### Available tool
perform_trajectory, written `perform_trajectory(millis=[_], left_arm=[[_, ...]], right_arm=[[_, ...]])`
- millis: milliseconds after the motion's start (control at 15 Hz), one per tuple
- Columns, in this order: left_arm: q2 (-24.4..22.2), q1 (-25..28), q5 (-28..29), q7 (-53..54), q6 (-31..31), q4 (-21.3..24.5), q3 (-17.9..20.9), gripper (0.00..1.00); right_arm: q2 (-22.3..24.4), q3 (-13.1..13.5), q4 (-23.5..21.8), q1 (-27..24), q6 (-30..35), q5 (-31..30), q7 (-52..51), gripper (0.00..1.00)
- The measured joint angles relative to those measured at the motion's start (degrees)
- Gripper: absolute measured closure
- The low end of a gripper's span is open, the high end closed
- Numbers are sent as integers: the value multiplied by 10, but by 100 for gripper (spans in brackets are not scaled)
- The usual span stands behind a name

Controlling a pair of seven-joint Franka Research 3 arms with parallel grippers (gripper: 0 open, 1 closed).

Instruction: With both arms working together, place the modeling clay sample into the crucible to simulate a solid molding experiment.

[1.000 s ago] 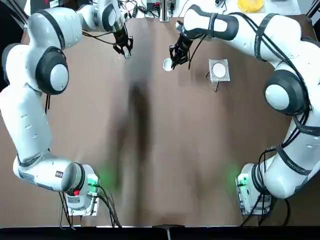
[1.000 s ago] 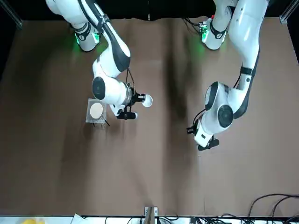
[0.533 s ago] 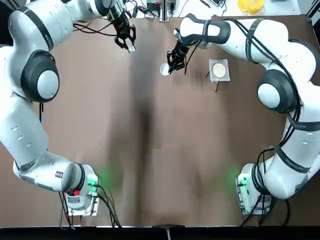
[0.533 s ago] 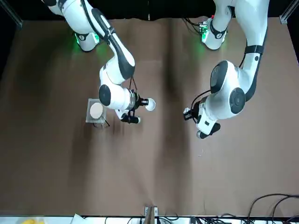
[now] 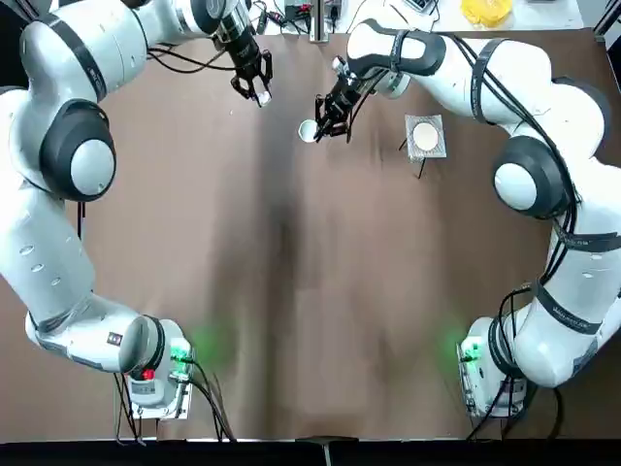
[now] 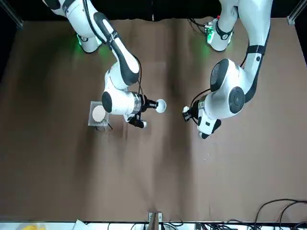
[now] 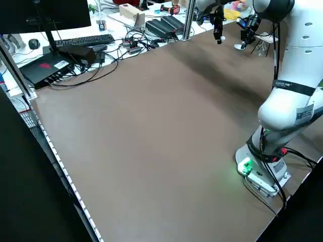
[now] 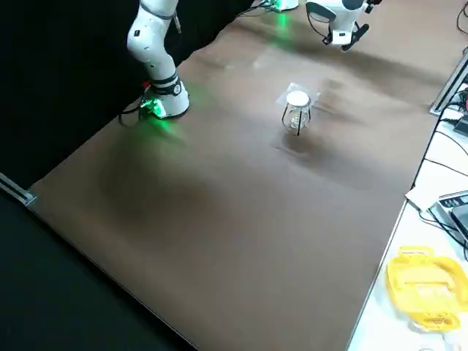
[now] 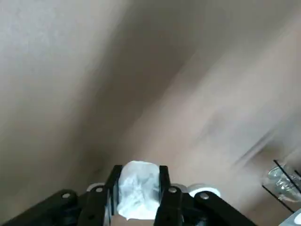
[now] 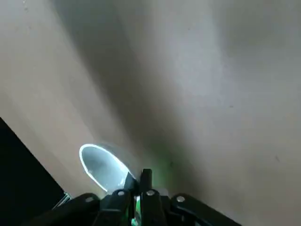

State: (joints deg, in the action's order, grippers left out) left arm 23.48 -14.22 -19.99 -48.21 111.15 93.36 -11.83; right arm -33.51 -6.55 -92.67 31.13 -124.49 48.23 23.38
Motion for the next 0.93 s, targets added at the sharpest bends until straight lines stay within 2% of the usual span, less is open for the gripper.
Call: perform_trajectory(millis=[200, 400, 933], left_arm=[[0, -4, -9, -35, 0, 0, -2, 63], [0, -6, -25, -78, 0, 0, -11, 63], [2, -27, -27, -212, 0, -1, -23, 63]], right_arm=[[-3, 0, 0, 13, -2, 3, 2, 94], [-9, 0, 0, 28, -32, 14, 2, 94], [-21, 1, 18, 55, -68, 21, 32, 94]])
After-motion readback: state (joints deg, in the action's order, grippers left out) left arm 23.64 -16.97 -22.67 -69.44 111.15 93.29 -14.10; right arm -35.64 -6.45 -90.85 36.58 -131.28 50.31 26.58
